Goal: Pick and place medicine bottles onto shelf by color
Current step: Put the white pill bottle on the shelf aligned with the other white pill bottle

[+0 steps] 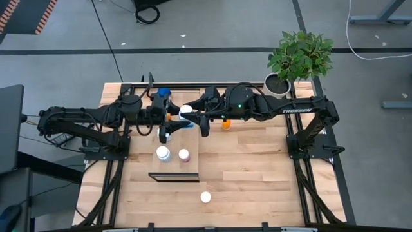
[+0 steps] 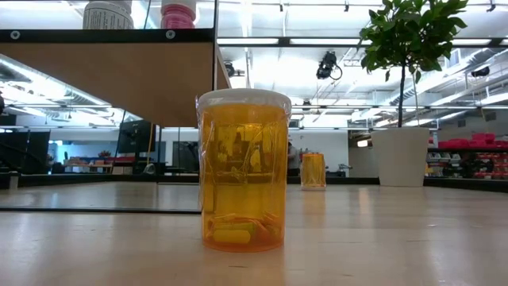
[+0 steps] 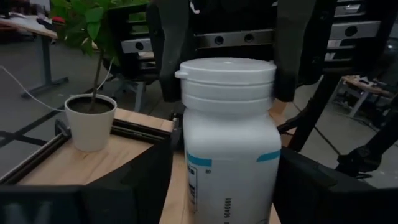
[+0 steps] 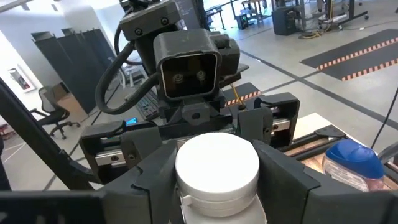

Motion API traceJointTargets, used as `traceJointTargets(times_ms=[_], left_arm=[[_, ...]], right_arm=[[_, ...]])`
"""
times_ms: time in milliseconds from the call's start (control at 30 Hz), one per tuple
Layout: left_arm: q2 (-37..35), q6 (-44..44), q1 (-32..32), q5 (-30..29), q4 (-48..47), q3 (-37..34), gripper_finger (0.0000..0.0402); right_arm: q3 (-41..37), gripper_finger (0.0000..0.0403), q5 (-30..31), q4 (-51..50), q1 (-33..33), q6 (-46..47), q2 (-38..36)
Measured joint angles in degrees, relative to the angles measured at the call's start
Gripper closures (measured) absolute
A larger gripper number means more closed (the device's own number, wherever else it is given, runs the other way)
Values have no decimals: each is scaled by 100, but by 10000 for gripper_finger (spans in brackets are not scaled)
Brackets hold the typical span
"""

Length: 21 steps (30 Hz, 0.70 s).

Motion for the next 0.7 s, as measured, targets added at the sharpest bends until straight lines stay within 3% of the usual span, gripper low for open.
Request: traceJointTargets(times_ms=[400, 700], left_arm=[[-390, 62, 185, -14, -578, 0, 131], [-1223, 140, 662, -79, -1222, -11, 133]], right_arm=[[4, 206, 156, -74, -37, -57, -187], [11, 206, 417, -614, -15, -407, -289]])
